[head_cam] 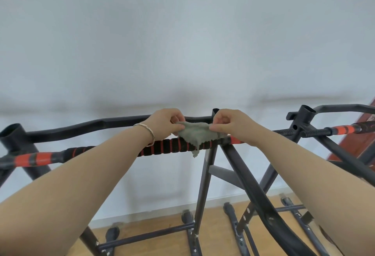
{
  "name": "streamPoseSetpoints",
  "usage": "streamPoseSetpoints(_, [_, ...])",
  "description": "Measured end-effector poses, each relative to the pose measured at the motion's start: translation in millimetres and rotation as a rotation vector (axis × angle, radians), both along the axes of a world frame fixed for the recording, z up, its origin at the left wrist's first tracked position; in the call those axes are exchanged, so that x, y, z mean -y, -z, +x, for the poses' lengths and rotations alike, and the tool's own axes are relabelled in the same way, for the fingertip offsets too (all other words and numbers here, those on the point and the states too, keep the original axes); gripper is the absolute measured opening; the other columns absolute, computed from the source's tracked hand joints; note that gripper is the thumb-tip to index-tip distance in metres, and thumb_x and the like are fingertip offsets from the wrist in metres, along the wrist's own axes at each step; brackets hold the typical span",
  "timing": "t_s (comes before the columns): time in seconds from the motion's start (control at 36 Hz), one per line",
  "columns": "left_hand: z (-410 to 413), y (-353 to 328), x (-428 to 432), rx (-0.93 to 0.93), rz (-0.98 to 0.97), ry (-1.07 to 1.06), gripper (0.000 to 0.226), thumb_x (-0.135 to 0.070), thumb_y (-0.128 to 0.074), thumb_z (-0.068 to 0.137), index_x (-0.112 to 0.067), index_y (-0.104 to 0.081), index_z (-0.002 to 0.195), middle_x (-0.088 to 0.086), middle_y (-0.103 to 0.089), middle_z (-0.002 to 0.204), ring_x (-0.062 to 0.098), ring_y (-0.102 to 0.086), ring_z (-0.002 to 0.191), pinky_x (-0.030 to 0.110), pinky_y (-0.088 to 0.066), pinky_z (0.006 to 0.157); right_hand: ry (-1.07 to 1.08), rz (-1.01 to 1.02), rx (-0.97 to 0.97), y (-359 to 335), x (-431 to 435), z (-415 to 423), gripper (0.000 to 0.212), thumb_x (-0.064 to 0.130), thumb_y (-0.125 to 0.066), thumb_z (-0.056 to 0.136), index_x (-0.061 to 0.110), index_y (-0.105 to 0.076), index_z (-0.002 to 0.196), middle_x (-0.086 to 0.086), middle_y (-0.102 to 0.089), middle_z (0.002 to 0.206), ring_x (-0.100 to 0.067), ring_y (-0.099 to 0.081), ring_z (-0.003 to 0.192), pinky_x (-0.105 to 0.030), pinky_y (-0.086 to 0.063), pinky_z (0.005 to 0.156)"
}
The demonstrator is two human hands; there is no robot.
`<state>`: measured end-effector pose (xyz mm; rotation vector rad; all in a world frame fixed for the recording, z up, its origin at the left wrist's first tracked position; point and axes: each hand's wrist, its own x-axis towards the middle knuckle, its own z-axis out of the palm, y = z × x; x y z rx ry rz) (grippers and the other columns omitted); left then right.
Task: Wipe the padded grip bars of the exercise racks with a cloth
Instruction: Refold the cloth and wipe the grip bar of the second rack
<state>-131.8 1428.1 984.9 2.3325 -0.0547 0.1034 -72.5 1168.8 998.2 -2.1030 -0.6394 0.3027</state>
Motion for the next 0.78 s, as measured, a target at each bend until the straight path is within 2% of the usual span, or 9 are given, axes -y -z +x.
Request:
streamPoseSetpoints(0.06, [-2.6, -2.2, -4.5, 0.006, -0.147, -0.047, 0.013, -0.015, -0.065, 0.089, -0.026, -0.064, 0.096, 0.001, -0.067, 0.093, 0.008, -0.069, 0.069, 0.024, -0.059, 0.067, 0.016, 0.107, -0.052, -3.9, -6.5, -2.0, 0.012, 0.03, -0.077, 0.085, 0.021, -0.07, 0.087, -0.002, -0.067, 0.079, -0.013, -0.065, 0.067, -0.022, -0.053, 0.057])
streamPoseSetpoints(0.17, [-8.3, -5.9, -10.0, -0.054, -0.41, -0.119, 0.034, 0.0, -0.067, 0.085, -0.02, -0.062, 0.112, 0.012, -0.059, 0.107, 0.027, -0.069, 0.089, 0.037, -0.062, 0.079, 0.1, 0.255, -0.182, -4.1, -15.1, -4.3, 0.008, 0.007, -0.071, 0.089, 0.011, -0.072, 0.096, -0.014, -0.067, 0.092, -0.028, -0.075, 0.079, -0.031, -0.06, 0.067])
streamPoseSetpoints(0.25, [-13.9, -7.8, -14.0, -0.134, -0.478, -0.118, 0.038, -0.001, -0.071, 0.084, -0.022, -0.062, 0.115, 0.011, -0.059, 0.11, 0.026, -0.069, 0.085, 0.031, -0.061, 0.073, 0.154, 0.281, -0.272, -1.8, -15.6, -4.0, 0.012, -0.002, -0.071, 0.087, 0.004, -0.071, 0.098, -0.014, -0.067, 0.091, -0.03, -0.076, 0.082, -0.031, -0.06, 0.068])
streamPoseSetpoints(0.39, [-28.2, -9.4, -17.4, -0.161, -0.466, -0.092, 0.037, -0.006, -0.072, 0.084, -0.023, -0.063, 0.116, 0.007, -0.068, 0.102, 0.011, -0.067, 0.064, 0.022, -0.054, 0.061, 0.152, 0.216, -0.346, -1.1, -9.1, -5.4, 0.009, 0.002, -0.076, 0.084, 0.009, -0.076, 0.091, -0.009, -0.071, 0.083, -0.02, -0.072, 0.071, -0.024, -0.056, 0.064])
streamPoseSetpoints(0.58, [-58.2, -19.9, -17.6, -0.199, -0.413, 0.085, 0.022, -0.015, -0.073, 0.082, -0.028, -0.073, 0.1, 0.002, -0.07, 0.103, 0.014, -0.067, 0.066, 0.022, -0.054, 0.063, -0.037, 0.135, -0.347, -11.6, 11.6, -15.9, 0.015, 0.019, -0.077, 0.086, 0.016, -0.079, 0.101, -0.011, -0.073, 0.084, -0.016, -0.068, 0.074, -0.021, -0.054, 0.066])
streamPoseSetpoints(0.64, [-66.3, -26.1, -18.7, -0.251, -0.309, 0.149, 0.019, -0.03, -0.074, 0.081, -0.036, -0.07, 0.099, -0.003, -0.071, 0.1, 0.015, -0.067, 0.063, 0.024, -0.052, 0.059, -0.084, 0.006, -0.325, -13.5, 19.0, -20.9, 0.022, 0.031, -0.077, 0.085, 0.023, -0.077, 0.105, -0.01, -0.071, 0.075, -0.014, -0.065, 0.064, -0.021, -0.051, 0.059])
streamPoseSetpoints(0.69, [-68.5, -31.6, -15.8, -0.244, 0.105, 0.105, 0.026, -0.054, -0.067, 0.083, -0.042, -0.065, 0.106, -0.011, -0.068, 0.103, 0.01, -0.066, 0.062, 0.026, -0.052, 0.06, -0.037, -0.149, -0.214, -11.0, 23.5, -22.7, 0.029, 0.047, -0.075, 0.08, 0.034, -0.075, 0.105, -0.01, -0.067, 0.065, -0.017, -0.056, 0.055, -0.025, -0.046, 0.054])
streamPoseSetpoints(0.75, [-61.4, -28.6, -3.9, -0.112, 0.649, -0.026, 0.043, -0.069, -0.05, 0.087, -0.042, -0.058, 0.12, -0.014, -0.059, 0.119, 0.009, -0.064, 0.088, 0.034, -0.053, 0.078, 0.058, -0.184, -0.093, -3.8, 23.8, -18.8, 0.02, 0.046, -0.072, 0.077, 0.036, -0.075, 0.095, -0.002, -0.065, 0.061, -0.017, -0.054, 0.052, -0.03, -0.049, 0.053])
streamPoseSetpoints(0.78, [-57.2, -22.8, 8.4, -0.041, 0.764, -0.051, 0.05, -0.07, -0.043, 0.089, -0.04, -0.055, 0.126, -0.012, -0.054, 0.126, 0.014, -0.059, 0.104, 0.039, -0.05, 0.087, 0.082, -0.203, -0.021, 1.2, 22.9, -15.9, 0.013, 0.042, -0.071, 0.078, 0.035, -0.075, 0.089, 0.006, -0.065, 0.06, -0.012, -0.056, 0.051, -0.029, -0.051, 0.053])
